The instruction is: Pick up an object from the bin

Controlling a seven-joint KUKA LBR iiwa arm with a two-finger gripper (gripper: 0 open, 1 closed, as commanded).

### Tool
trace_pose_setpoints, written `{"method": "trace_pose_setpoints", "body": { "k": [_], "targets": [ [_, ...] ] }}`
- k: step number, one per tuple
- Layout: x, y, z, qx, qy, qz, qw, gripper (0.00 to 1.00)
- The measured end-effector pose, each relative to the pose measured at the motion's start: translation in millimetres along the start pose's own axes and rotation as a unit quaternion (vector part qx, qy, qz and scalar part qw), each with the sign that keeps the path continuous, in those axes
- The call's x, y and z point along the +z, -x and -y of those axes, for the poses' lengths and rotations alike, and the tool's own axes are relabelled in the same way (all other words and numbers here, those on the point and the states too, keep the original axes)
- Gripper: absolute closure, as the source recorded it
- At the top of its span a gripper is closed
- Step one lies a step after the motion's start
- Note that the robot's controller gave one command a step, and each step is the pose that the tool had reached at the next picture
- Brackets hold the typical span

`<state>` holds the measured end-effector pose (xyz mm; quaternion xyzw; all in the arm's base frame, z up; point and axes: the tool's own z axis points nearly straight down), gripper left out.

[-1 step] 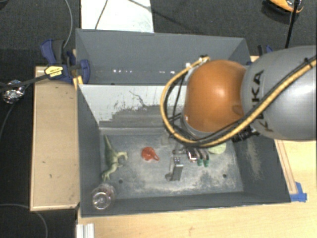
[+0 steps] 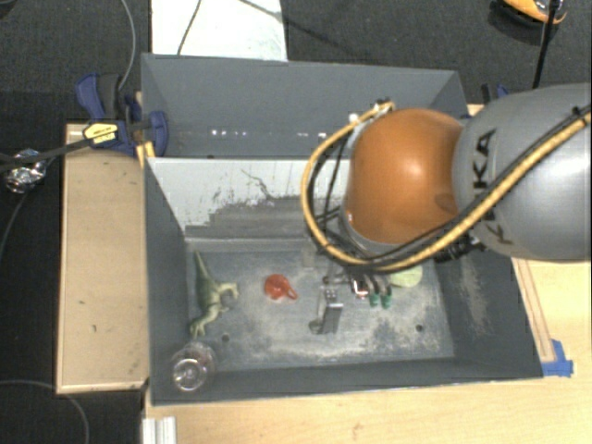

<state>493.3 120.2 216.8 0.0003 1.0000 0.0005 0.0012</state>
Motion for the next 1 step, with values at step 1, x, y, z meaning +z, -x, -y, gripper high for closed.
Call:
{"method": "trace_pose_setpoints", "body": {
  "k": [1],
  "targets": [
    [45.5, 22.4, -13.3, -0.006, 0.001, 0.0028, 1.0, 0.0]
  ]
}}
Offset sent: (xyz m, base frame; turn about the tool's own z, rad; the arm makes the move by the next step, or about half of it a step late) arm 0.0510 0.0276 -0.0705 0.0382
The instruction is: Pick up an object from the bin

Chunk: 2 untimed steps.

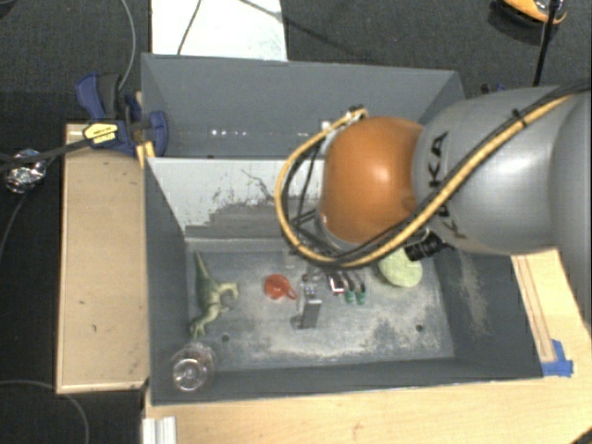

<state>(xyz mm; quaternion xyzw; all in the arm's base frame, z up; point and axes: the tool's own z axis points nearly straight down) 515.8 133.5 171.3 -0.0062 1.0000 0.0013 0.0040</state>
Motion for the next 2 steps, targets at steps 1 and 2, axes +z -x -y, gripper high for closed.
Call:
{"method": "trace_pose_setpoints", "body": {
  "k": [1, 2],
  "targets": [
    [31, 21.3, -10, 0.02, -0.001, -0.0058, 0.9998, 0.0],
    [50, 37.9, 5, -0.015, 0.001, 0.0023, 0.9999, 0.0]
  ]
}}
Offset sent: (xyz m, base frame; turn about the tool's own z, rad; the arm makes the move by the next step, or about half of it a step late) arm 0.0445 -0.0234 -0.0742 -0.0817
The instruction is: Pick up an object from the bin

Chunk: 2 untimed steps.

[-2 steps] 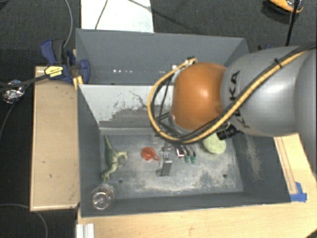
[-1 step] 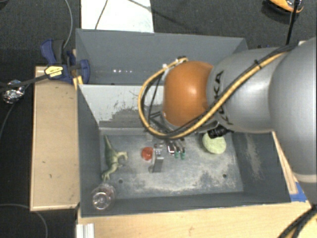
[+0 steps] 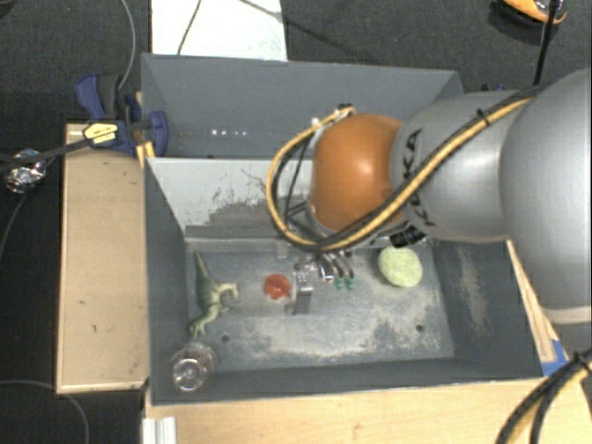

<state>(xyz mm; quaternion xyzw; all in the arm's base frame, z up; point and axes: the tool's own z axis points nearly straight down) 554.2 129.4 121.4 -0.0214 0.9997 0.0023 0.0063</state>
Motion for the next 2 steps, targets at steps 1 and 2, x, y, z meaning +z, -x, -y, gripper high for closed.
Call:
{"method": "trace_pose_setpoints", "body": {
  "k": [1, 2],
  "targets": [
    [33, -3.0, 24, -0.002, -0.001, -0.005, 1.0, 0.0],
    [49, 0.2, 32, 0.058, 0.0, -0.0012, 0.9983, 0.0]
  ]
}}
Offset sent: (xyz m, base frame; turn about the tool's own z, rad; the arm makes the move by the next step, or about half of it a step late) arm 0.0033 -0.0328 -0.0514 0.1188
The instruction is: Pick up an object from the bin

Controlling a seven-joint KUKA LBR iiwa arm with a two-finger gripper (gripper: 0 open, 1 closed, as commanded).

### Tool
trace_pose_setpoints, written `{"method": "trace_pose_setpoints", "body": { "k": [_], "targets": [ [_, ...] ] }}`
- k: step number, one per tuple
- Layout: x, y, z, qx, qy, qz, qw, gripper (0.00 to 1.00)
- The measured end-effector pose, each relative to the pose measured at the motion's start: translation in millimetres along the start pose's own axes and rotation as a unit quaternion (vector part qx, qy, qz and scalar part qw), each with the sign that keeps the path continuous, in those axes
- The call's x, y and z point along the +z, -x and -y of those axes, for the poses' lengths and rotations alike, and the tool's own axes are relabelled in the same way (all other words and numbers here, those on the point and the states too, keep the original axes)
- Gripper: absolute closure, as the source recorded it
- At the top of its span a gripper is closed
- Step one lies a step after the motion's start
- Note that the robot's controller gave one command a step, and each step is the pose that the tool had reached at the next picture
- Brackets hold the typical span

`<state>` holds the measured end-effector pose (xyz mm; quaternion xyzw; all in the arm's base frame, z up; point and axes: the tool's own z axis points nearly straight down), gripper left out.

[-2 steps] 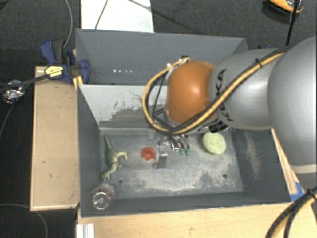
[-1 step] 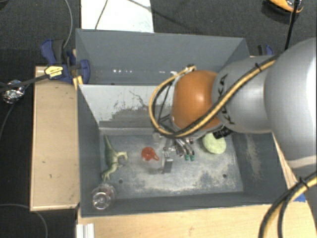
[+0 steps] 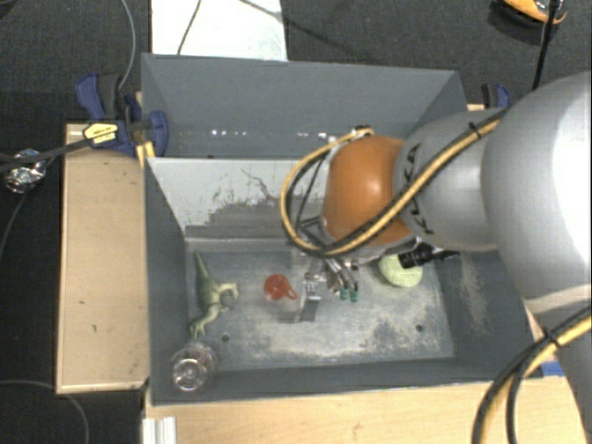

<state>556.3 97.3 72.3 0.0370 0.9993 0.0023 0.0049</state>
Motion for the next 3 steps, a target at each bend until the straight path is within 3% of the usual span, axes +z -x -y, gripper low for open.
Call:
{"method": "trace_pose_setpoints", "body": {
  "k": [1, 2, 3],
  "targets": [
    [3, 0.6, -8, 0.014, -0.001, -0.0004, 0.9999, 0.0],
    [1, 3.4, -31, 0.042, 0.002, 0.0027, 0.9991, 1.0],
    [1, 3.4, -31, 0.042, 0.002, 0.0027, 0.9991, 1.0]
  ]
}}
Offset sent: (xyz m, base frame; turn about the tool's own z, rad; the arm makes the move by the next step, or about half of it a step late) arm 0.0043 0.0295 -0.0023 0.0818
